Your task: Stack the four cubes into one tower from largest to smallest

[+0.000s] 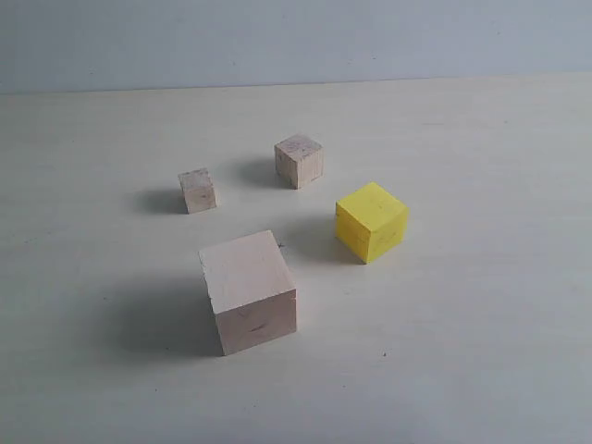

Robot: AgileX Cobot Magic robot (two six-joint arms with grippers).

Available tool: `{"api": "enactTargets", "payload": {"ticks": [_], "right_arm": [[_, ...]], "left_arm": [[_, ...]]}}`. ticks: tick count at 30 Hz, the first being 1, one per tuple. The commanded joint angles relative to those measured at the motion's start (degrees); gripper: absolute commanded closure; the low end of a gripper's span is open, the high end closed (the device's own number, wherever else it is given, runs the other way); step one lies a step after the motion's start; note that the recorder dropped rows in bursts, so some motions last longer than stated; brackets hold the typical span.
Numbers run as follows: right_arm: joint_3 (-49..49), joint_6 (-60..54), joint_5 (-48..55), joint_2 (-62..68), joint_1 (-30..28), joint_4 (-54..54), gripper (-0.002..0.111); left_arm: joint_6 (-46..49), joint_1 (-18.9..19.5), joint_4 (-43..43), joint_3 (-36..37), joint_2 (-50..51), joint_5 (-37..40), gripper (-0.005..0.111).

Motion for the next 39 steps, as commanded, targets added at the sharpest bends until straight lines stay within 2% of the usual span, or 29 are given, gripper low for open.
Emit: {"api": "enactTargets", "payload": {"ticks": [1,27,32,39], "right_arm": [[0.3,0.2,-0.3,-0.4,0.0,0.0,0.108],[0.3,0.2,-0.4,-0.4,0.0,0.0,0.108],[0.3,0.2,-9.2,-0.4,0.0,0.2,0.108],[0.3,0.2,-10.2,-0.4,0.0,0.2,0.108]], "left_arm": [[0.2,-0.2,-0.7,0.2,-0.2,-0.6,0.107],[0.2,-0.2,-0.7,0.2,-0.2,-0.6,0.107],[0.2,-0.2,-0.7,0.2,-0.2,-0.6,0.107],[0.2,-0.2,-0.6,0.2,-0.2,-0.8,0.107]]}}
